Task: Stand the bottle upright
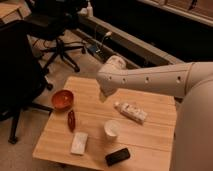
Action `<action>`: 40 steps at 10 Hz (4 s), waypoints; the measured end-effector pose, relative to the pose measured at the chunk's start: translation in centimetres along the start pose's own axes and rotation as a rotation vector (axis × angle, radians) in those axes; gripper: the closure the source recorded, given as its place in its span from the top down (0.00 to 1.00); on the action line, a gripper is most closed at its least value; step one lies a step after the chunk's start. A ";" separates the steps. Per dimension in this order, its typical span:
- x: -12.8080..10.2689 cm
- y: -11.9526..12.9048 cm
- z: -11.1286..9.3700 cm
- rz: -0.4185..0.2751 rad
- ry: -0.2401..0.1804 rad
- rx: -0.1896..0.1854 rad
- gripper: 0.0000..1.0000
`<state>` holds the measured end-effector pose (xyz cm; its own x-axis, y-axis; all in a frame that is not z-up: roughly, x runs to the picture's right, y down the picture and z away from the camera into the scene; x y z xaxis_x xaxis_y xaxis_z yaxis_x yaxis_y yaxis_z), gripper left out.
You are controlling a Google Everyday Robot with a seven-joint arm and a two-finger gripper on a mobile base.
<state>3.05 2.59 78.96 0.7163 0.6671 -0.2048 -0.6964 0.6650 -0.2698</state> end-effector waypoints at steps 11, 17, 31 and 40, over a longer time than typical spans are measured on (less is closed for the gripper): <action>0.3 -4.1 5.0 -0.180 0.050 0.142 0.65; 4.7 -3.2 9.2 -0.110 0.199 0.060 0.65; 6.0 -2.3 14.7 -0.107 0.197 -0.071 0.65; 6.6 -3.1 15.4 -0.114 0.252 -0.044 0.54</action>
<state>9.24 10.10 92.92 0.7822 0.4806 -0.3966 -0.6119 0.7124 -0.3436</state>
